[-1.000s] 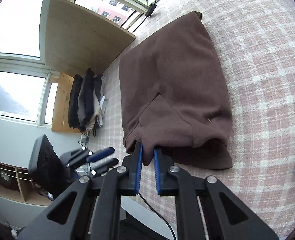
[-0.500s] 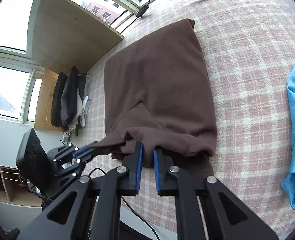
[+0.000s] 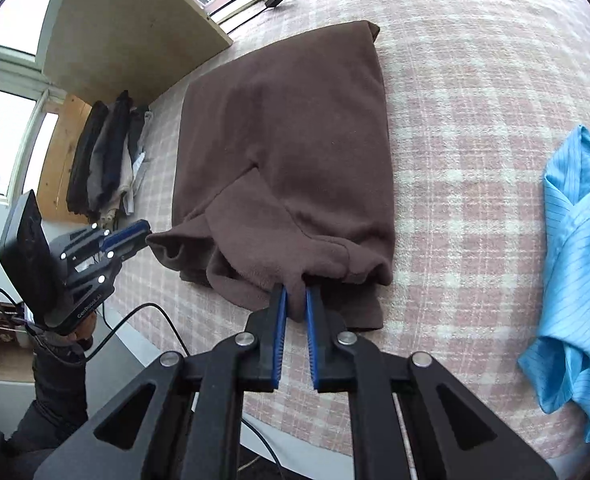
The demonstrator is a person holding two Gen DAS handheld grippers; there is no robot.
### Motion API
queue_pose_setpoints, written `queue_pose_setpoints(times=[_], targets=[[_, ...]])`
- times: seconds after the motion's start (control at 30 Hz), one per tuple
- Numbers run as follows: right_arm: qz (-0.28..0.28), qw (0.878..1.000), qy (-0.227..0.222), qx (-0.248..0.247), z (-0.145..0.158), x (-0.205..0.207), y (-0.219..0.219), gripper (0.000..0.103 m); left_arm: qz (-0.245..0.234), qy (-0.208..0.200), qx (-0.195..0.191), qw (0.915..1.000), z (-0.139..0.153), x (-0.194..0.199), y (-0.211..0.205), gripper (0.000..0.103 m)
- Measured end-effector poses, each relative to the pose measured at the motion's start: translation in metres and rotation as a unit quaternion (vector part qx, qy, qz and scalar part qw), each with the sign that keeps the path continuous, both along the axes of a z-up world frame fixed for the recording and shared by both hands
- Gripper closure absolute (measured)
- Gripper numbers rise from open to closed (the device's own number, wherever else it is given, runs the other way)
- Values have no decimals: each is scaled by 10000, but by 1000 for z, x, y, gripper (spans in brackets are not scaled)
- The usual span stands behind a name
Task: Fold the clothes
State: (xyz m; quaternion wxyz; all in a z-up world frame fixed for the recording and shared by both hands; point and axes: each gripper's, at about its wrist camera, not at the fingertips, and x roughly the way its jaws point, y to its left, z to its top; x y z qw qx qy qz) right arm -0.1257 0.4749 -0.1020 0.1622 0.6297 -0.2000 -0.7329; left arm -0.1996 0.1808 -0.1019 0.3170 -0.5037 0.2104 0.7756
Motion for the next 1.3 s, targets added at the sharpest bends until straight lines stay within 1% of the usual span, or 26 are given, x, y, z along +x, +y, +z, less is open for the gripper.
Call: queue_pose_setpoints(times=[0.03, 0.1, 0.17, 0.23, 0.33, 0.37, 0.47, 0.5, 0.53, 0.6, 0.67, 0.73, 0.77, 0.8, 0.9, 0.97, 1.0, 1.07, 1.17, 1.2, 1.23, 1.27, 1.3], targets=[[89, 9999, -49, 63, -3, 1, -4, 93, 9, -41, -36, 10000, -1, 1, 0, 95], [162, 9996, -240, 17, -10, 7, -9, 93, -17, -150, 143, 9998, 6, 9, -3, 92], [140, 9995, -283, 3, -14, 12, -11, 92, -117, -189, 307, 9993, 14, 25, -1, 80], [92, 9994, -325, -1, -18, 15, -9, 92, -250, -259, 448, 9983, 20, 40, 4, 75], [63, 9993, -323, 194, -17, 22, -11, 91, -319, -453, 507, 9972, 13, 49, 20, 75], [94, 9993, -239, 265, -13, 27, -13, 90, -245, -522, 485, 9972, 8, 49, 25, 75], [234, 9980, 108, 582, 5, 43, -23, 80, 110, -754, 357, 9965, -7, 42, 36, 75], [297, 9976, 274, 556, 11, 48, -28, 78, 205, -789, 299, 9962, -12, 41, 38, 75], [359, 9970, 439, 530, 17, 53, -33, 78, 241, -743, 220, 9967, -14, 42, 39, 75], [505, 9948, 772, 440, 29, 62, -44, 78, 184, -524, 76, 9984, -13, 49, 36, 75], [825, 9908, 1046, 248, 30, 59, -62, 78, 194, -492, 35, 9986, -9, 54, 24, 75], [1102, 9871, 1126, 283, 20, 50, -81, 76, 357, -421, -15, 9985, -3, 56, 6, 75], [1169, 9867, 1077, 348, 11, 44, -88, 71, 468, -381, -24, 9982, 1, 57, -3, 75], [1236, 9861, 1028, 413, 2, 37, -94, 68, 588, -348, -18, 9977, 4, 59, -13, 75], [1339, 9860, 878, 455, -20, 20, -102, 68, 899, -336, 147, 9953, 13, 62, -37, 74], [1423, 9844, 903, 497, -28, 10, -108, 68, 1051, -293, 200, 9938, 17, 66, -49, 72], [1476, 9833, 928, 522, -31, 6, -111, 66, 1115, -286, 215, 9931, 18, 68, -54, 72], [1570, 9812, 951, 596, -38, -2, -115, 65, 1202, -322, 226, 9920, 16, 72, -59, 72], [1750, 9773, 1093, 476, -44, -6, -124, 65, 1247, -390, 190, 9912, 12, 76, -61, 71], [1848, 9762, 1104, 281, -43, -3, -127, 63, 1256, -404, 171, 9911, 11, 77, -62, 71], [2020, 9735, 1069, -60, -40, 3, -131, 63, 1259, -407, 159, 9911, 10, 78, -62, 71], [2171, 9700, 1059, -289, -36, 10, -133, 63, 1260, -410, 153, 9911, 10, 79, -62, 71], [2283, 9669, 1103, -300, -31, 16, -132, 63, 1270, -412, 156, 9909, 9, 79, -62, 71]])
